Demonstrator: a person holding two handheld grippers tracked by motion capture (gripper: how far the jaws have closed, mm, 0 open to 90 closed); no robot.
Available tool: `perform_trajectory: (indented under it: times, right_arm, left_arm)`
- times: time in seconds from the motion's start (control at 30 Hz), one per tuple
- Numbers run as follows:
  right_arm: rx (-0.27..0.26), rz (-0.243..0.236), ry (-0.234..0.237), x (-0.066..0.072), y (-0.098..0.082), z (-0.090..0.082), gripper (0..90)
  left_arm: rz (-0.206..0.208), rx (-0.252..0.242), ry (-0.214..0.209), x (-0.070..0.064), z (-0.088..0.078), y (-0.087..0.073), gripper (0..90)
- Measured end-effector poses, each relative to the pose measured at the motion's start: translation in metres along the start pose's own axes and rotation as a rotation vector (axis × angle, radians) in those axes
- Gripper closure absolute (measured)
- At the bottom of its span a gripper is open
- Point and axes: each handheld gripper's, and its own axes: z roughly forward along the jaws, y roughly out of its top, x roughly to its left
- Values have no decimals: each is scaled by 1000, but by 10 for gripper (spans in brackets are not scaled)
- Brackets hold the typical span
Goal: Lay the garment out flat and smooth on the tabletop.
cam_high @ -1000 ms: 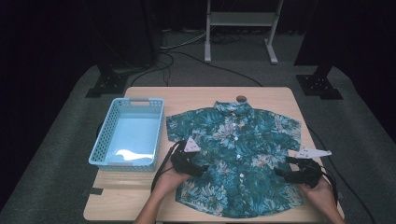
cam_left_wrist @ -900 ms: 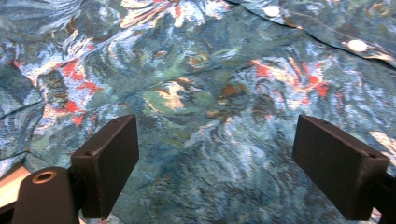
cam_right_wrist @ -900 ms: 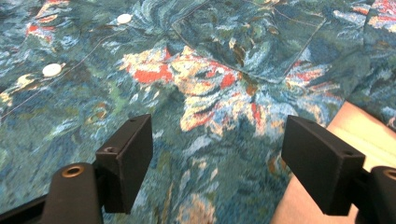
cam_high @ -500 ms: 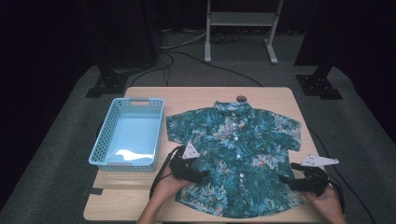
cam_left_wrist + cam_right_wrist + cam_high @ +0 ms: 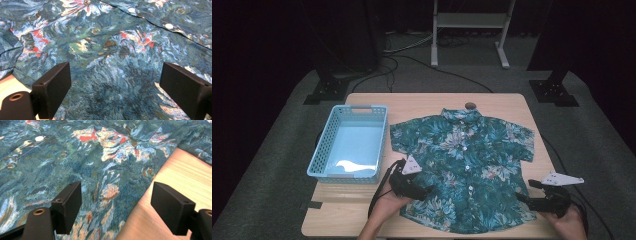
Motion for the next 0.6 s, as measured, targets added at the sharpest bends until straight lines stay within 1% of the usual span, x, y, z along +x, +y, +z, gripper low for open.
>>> perform_trajectory:
  times: [0.13, 0.27, 0.33, 0.47, 0.6]
  right_arm:
    - [-1, -2, 1, 2, -3, -3, 244]
    - [-7, 5, 3, 5, -7, -5, 244]
    - [-18, 9, 3, 6, -9, -7, 244]
    - [-22, 19, 3, 7, -13, -9, 244]
    - [-27, 29, -1, 8, -18, -12, 244]
  left_arm:
    - [4, 1, 5, -3, -1, -2, 78]
    - [-11, -12, 2, -3, -3, -5, 78]
    - [-11, -12, 2, -4, -4, -7, 77]
    - [-15, -15, 1, -5, -6, -11, 77]
    - [-22, -31, 8, -5, -11, -15, 77]
